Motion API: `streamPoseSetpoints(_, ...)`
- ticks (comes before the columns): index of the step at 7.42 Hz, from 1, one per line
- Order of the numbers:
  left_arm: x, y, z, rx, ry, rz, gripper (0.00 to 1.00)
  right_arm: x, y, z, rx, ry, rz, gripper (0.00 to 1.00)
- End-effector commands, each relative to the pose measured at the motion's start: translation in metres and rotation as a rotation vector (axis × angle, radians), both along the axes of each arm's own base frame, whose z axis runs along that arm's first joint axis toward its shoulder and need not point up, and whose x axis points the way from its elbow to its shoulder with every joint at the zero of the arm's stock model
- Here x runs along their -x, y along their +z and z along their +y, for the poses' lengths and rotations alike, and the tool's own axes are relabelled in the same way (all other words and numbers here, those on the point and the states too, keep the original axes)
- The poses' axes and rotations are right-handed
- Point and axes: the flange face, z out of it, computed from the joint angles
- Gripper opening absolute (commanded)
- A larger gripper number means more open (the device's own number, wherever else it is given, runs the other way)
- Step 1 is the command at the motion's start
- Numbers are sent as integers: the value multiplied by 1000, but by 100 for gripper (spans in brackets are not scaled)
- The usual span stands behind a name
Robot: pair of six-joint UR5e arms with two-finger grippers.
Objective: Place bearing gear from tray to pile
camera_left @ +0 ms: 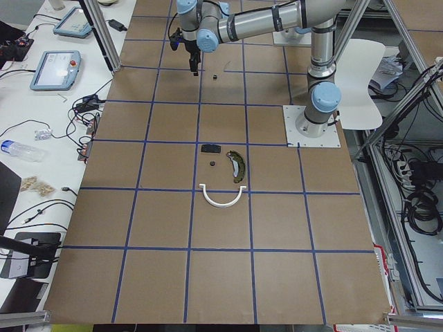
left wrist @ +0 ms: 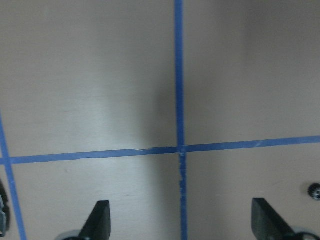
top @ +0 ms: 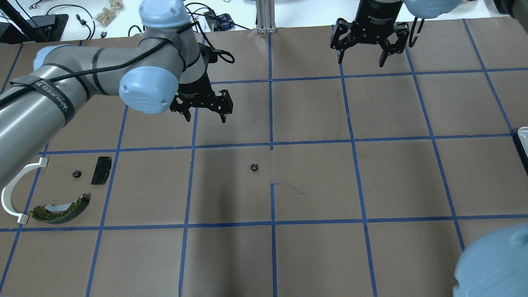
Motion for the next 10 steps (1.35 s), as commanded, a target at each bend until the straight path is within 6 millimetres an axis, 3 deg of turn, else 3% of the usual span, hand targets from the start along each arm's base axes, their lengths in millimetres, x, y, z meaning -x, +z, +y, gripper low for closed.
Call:
streamPoseSetpoints(1, 40, -39, 30, -24, 9, -7, 100, 3, 18, 36, -61, 0, -1, 100)
streamPoseSetpoints(3, 48, -79, 48, -20, 29, -6, 100, 4, 18, 84, -42, -4, 2, 100)
streamPoseSetpoints(4, 59, -93, 57, -14, 17, 15, 100, 5, 16, 92, -48, -4, 2, 100)
streamPoseSetpoints(8, 74, -120, 58, -10, 19, 32, 97, 5, 37, 99, -10, -4, 1, 100)
streamPoseSetpoints(10, 75, -133, 56, -16, 22, 29, 93, 5, 31, 98, -19, -4, 1, 100)
